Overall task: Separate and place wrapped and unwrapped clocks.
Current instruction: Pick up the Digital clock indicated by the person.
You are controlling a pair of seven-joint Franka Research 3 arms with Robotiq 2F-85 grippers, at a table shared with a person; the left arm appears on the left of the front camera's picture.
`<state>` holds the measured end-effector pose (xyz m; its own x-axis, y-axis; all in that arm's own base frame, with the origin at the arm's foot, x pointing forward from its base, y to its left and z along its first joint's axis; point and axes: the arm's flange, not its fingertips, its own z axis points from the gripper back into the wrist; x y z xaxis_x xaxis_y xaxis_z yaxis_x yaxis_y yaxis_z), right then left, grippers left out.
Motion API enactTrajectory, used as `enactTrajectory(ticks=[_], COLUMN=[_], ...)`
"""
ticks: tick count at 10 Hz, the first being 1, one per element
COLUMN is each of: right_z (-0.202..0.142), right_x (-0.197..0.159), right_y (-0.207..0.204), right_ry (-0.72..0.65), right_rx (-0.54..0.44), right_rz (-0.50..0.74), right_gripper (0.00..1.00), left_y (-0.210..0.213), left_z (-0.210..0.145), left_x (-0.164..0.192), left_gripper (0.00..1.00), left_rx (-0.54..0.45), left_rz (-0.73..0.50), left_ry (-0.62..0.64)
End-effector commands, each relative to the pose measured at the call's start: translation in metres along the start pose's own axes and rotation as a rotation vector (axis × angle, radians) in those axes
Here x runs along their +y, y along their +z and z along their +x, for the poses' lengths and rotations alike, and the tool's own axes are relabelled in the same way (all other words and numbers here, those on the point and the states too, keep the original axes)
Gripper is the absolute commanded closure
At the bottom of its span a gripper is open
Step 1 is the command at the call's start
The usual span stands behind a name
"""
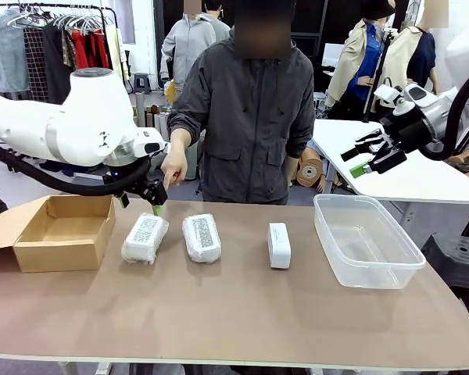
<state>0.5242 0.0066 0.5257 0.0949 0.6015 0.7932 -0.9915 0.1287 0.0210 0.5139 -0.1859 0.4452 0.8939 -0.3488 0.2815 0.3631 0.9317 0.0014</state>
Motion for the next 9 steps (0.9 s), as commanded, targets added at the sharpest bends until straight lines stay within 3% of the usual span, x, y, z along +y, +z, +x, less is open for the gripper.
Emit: enactTrajectory(ticks=[1,4,9], right_z=[0.002,0.002,0.002], right_x=[0.0,0.0,0.0], right_y=[0.0,0.0,0.0], right_ry=[0.004,0.004,0.004], right_rx=[0.0,0.0,0.0], right_rz=[0.001,0.001,0.001], right_gripper=[0.0,0.0,0.0], left_y=[-0.013,-0.024,-0.028], left_z=[0.029,0.043,0.03], left_x=[0.003,0.007,0.008], left_gripper=[0.0,0.0,0.0], left_rx=[0.087,0.096,0.079], left_rz=[0.025,0.012,0.01], left_ry=[0.013,0.005,-0.003])
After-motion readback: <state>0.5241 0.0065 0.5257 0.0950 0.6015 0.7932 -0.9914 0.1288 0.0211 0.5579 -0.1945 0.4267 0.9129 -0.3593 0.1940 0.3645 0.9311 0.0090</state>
